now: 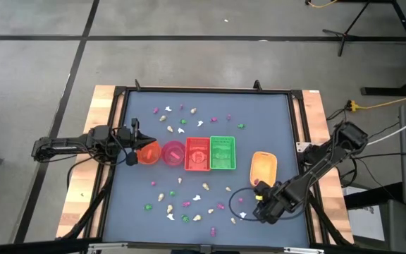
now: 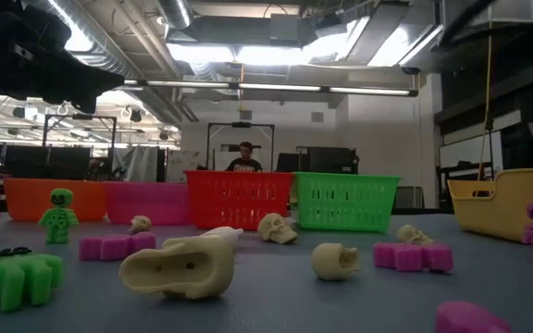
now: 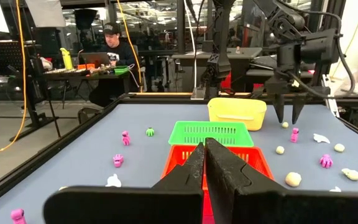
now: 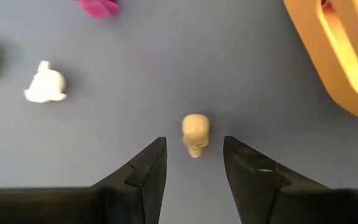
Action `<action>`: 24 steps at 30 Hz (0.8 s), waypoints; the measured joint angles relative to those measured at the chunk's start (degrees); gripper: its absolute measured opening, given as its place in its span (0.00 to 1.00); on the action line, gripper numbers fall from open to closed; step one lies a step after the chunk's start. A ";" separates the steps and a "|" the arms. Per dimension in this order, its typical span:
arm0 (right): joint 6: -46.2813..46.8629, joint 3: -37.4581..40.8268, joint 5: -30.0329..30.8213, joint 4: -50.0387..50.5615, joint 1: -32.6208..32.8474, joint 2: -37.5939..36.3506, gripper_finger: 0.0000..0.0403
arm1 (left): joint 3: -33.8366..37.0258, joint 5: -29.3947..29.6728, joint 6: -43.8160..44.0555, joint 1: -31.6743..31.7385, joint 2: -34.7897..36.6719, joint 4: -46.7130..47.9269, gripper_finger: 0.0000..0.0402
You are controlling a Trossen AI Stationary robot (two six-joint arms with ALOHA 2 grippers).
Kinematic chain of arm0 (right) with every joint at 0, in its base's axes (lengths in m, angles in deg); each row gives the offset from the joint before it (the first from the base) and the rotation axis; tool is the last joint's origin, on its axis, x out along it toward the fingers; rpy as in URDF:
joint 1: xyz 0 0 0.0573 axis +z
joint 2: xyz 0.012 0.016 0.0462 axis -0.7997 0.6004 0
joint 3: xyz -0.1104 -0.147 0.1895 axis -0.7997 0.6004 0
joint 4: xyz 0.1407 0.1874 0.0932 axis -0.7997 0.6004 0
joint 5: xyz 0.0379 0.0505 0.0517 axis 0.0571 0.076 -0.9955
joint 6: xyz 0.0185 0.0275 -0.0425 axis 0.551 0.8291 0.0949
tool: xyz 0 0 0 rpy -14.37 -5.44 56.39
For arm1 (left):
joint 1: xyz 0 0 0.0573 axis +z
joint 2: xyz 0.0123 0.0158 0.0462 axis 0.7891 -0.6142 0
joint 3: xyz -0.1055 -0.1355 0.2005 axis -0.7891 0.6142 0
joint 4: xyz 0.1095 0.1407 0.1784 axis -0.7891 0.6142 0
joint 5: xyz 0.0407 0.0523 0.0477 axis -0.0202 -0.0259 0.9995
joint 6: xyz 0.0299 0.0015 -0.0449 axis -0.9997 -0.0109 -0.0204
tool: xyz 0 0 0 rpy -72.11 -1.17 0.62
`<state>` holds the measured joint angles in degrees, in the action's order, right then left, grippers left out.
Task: Sort Halloween decoration
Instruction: Put the yellow skull toy in a green bin
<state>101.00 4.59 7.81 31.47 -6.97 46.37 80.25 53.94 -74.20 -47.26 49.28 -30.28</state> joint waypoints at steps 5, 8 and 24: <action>-0.05 -0.09 0.37 -0.05 0.00 1.80 0.39 | 0.00 -0.01 0.01 0.01 0.00 -0.01 0.00; -0.05 -0.17 1.11 -0.03 0.02 2.32 0.39 | -0.01 -0.01 0.01 0.02 0.00 0.01 0.00; 0.00 -0.08 3.07 -0.98 0.04 2.48 0.39 | 0.01 -0.01 0.01 0.02 0.00 -0.01 0.00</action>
<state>100.99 4.51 10.87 30.49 -6.93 48.84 80.26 53.93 -74.19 -47.24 49.28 -30.29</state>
